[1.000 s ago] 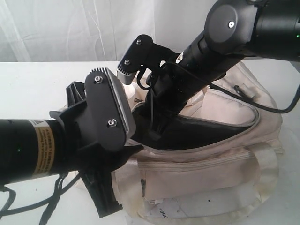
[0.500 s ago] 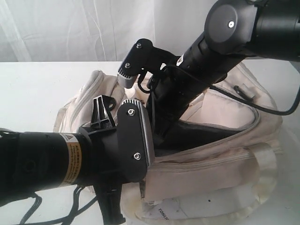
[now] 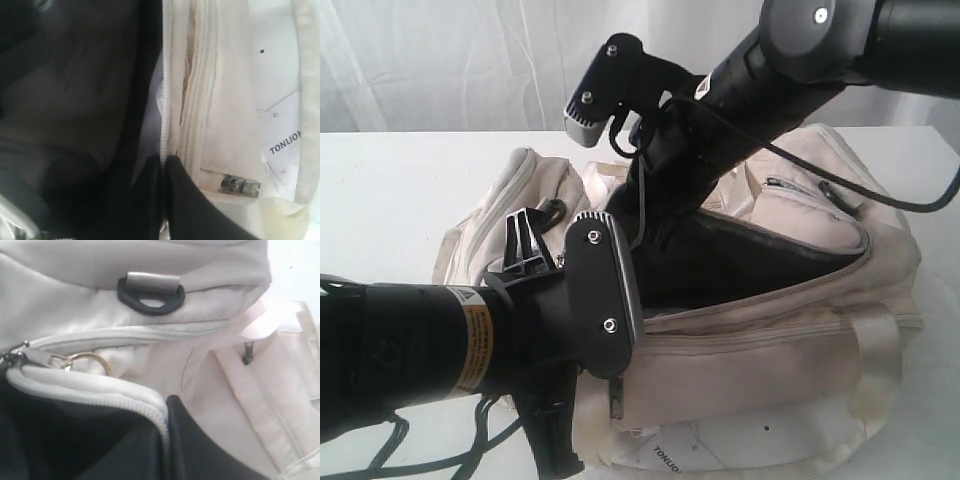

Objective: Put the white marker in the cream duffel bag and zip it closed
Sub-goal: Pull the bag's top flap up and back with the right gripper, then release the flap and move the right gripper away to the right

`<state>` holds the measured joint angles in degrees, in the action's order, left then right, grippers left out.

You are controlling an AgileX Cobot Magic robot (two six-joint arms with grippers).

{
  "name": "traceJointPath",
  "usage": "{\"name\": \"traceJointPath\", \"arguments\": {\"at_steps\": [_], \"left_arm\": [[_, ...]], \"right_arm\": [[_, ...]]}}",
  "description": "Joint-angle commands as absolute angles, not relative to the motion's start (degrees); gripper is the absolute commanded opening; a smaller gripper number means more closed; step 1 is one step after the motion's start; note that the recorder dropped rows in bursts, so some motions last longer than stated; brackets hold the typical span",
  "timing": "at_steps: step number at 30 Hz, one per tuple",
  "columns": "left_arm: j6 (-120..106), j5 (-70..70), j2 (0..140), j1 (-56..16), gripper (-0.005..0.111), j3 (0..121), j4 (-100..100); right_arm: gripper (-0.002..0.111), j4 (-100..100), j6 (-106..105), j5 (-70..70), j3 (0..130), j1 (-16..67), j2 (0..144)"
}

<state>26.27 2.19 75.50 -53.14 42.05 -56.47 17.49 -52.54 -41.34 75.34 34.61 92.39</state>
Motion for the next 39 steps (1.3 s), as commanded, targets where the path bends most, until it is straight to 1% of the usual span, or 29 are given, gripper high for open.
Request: {"name": "traceJointPath", "arguments": {"at_steps": [1, 11, 17, 29, 39], "left_arm": [[27.06, 4.18, 75.32, -53.48, 0.000, 41.75, -54.65], [27.06, 5.25, 75.32, -56.79, 0.000, 41.75, -54.02], [27.06, 9.51, 75.32, -58.17, 0.000, 41.75, -54.02], [26.80, 15.03, 75.19, -59.05, 0.000, 41.75, -50.79], [26.56, 14.79, 71.87, -59.05, 0.000, 37.88, -50.57]], "right_arm": [[0.001, 15.62, -52.11, -38.45, 77.34, 32.91, 91.74], [0.001, 13.15, -52.09, -33.06, 79.43, 29.40, 91.74], [0.001, 10.38, -52.20, -28.55, 79.97, 27.97, 91.74], [0.001, 10.10, -52.81, -28.17, 87.71, 26.66, 96.33], [0.001, 8.09, -52.59, -28.76, 90.86, 26.66, 99.24]]}}
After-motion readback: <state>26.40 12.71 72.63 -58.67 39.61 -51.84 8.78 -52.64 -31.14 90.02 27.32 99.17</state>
